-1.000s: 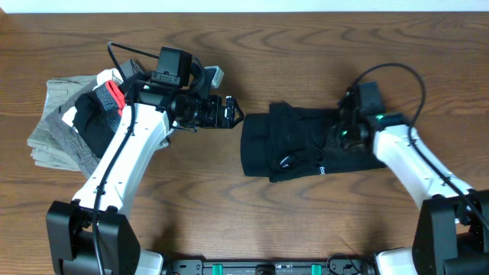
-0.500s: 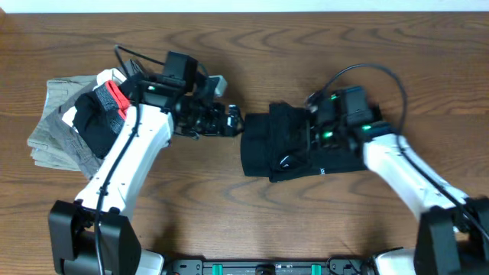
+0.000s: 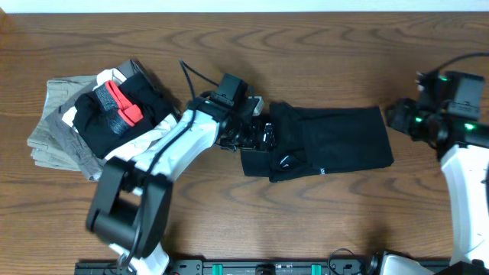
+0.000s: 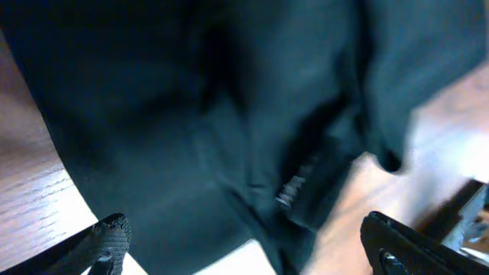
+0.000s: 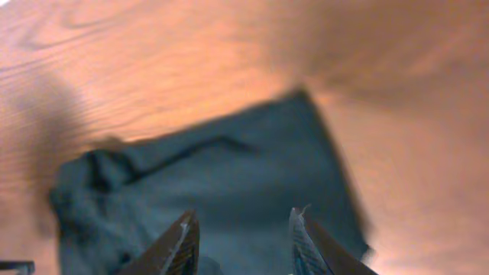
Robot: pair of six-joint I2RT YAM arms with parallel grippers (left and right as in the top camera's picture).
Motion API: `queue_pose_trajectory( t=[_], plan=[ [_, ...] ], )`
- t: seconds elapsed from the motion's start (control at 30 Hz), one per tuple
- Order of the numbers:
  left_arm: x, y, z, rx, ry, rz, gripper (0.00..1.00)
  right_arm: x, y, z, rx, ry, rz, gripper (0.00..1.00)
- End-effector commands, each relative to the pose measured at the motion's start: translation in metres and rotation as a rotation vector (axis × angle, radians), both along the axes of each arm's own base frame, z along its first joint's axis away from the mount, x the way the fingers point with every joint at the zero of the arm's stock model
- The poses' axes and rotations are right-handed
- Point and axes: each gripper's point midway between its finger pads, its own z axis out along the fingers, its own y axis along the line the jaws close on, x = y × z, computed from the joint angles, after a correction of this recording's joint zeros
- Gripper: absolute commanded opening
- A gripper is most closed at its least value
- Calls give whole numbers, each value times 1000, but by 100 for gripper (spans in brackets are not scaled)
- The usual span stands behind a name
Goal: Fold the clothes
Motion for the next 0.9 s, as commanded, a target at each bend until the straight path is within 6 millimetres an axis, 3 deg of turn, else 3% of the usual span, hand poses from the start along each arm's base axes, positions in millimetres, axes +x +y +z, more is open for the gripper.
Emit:
queue_pose_trajectory(
  t=[0.0, 0.27, 0.5, 0.6, 0.7, 0.77, 0.8, 0.87],
  plan=[
    [0, -6, -17, -15, 65, 41, 98, -6, -20, 2, -28, 4, -36, 37],
    [2, -39, -48, -85, 58, -27, 98, -5, -20, 3, -12, -4, -32, 37],
    [-4, -71, -49, -144, 3, -104, 99, -5, -20, 3, -12, -3, -32, 37],
    [-10, -76, -49, -144, 0, -125, 61, -6, -20, 3, -12, -1, -33, 37],
    [-12, -79, -49, -145, -3, -138, 46, -6, -20, 2, -11, 2, -32, 37],
    [-13, -79, -50, -140, -2, -140, 49, -7, -20, 2, -10, 3, -33, 37],
    [-15, -78, -50, -136, 7, -136, 62, -7, -20, 2, -10, 4, -32, 37],
    [-21, -72, -53, -109, 89, -70, 68, -7, -20, 2, -10, 5, -32, 37]
  ],
)
